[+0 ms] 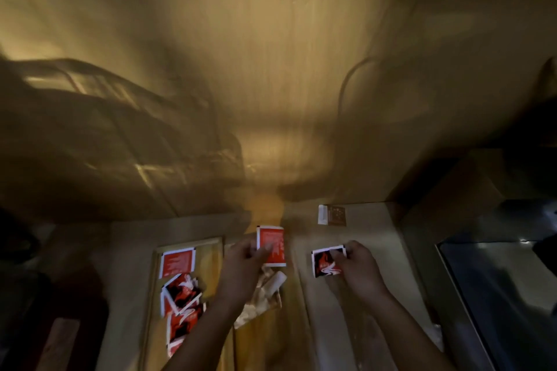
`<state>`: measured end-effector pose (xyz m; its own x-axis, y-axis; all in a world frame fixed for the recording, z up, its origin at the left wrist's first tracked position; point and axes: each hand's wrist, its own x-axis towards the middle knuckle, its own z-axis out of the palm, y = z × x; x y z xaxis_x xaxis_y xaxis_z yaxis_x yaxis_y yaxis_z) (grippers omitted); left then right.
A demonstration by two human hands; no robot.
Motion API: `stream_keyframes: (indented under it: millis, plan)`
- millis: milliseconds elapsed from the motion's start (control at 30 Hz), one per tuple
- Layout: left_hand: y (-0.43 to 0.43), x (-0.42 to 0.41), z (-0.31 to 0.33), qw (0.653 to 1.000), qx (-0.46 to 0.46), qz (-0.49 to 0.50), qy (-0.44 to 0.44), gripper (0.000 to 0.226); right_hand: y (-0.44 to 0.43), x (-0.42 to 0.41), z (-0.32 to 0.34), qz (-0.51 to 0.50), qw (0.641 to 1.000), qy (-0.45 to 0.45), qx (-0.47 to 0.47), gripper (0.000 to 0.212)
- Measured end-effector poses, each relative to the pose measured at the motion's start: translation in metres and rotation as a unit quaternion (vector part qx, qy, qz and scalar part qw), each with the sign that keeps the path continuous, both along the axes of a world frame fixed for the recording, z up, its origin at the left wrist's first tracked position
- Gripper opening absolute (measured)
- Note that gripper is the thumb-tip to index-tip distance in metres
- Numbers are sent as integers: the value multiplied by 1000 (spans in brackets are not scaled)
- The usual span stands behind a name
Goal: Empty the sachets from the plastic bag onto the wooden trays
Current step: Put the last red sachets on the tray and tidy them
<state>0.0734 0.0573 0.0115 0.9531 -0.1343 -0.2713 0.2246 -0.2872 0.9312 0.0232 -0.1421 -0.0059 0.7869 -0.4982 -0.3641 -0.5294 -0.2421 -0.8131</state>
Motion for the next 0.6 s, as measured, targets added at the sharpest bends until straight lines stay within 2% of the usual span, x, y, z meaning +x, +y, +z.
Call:
stream_keyframes:
  millis: [200,267,467,533,600]
  plan:
    - [76,-40,3,992,11,117,35,35,78,-5,10,65,992,5,108,38]
    - [97,-52,6,987,6,151,54,32,106,-5,11,89,987,20,135,35]
    - [142,-72,13,977,-27,203,61,26,168,-4,18,164,978,4,133,34]
    - [150,-74,11,974,-31,216,63,26,182,-1,21,166,976,-3,138,28]
    - [154,-74,6,972,-28,216,84,22,195,0,23,174,973,-2,154,12]
